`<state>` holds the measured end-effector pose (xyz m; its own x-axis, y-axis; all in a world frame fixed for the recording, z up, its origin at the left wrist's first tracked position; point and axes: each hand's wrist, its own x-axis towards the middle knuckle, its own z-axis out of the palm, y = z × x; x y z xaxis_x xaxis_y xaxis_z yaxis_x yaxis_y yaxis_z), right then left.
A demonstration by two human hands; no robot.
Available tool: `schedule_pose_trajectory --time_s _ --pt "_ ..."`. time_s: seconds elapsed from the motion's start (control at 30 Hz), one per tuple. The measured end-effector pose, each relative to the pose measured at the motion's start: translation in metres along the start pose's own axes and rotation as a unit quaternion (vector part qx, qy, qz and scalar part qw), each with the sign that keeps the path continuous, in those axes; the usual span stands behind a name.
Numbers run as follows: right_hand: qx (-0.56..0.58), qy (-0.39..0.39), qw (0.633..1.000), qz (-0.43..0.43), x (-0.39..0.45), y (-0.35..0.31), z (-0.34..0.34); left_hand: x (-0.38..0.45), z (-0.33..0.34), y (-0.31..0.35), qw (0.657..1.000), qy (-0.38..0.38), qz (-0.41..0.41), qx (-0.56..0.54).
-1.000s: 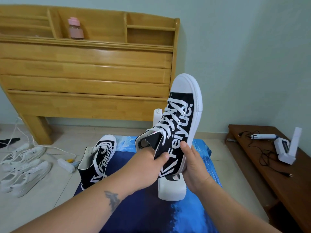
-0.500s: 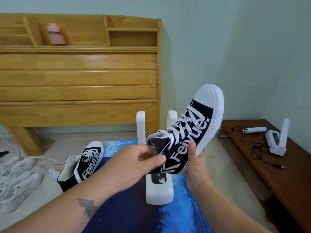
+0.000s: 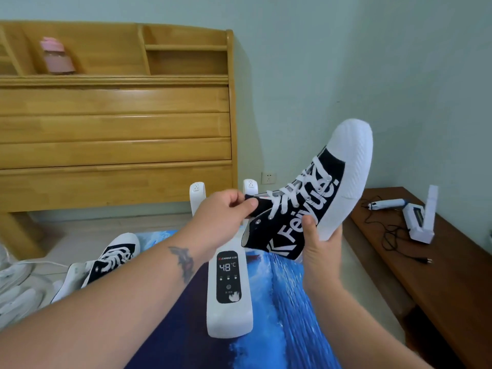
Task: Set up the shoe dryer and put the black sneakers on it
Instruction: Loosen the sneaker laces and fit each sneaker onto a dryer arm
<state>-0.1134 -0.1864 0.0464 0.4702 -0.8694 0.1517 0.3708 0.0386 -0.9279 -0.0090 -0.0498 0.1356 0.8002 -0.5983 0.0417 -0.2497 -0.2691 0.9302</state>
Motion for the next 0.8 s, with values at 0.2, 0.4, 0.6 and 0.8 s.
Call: schedule_pose_trajectory --time_s 0.2,0.4,0.6,0.8 --pt "-0.074 0.036 0.994 -0.069 0.029 -0.027 0.017 0.044 0.003 0.015 0.997 0.019 -0.008 -0.078" --pt "-0.179 0.025 0.975 -0.129 0.06 -0.044 0.036 0.072 -0.002 0.021 0.988 0.036 0.003 -0.152" --pt "-0.266 -0.014 0.949 -0.17 0.084 -0.048 0.048 0.09 -0.002 0.002 0.977 0.068 0.01 -0.2" --pt "-0.316 -0.052 0.924 -0.207 0.094 -0.046 0.058 0.094 0.001 -0.019 0.949 0.1 -0.022 -0.298"
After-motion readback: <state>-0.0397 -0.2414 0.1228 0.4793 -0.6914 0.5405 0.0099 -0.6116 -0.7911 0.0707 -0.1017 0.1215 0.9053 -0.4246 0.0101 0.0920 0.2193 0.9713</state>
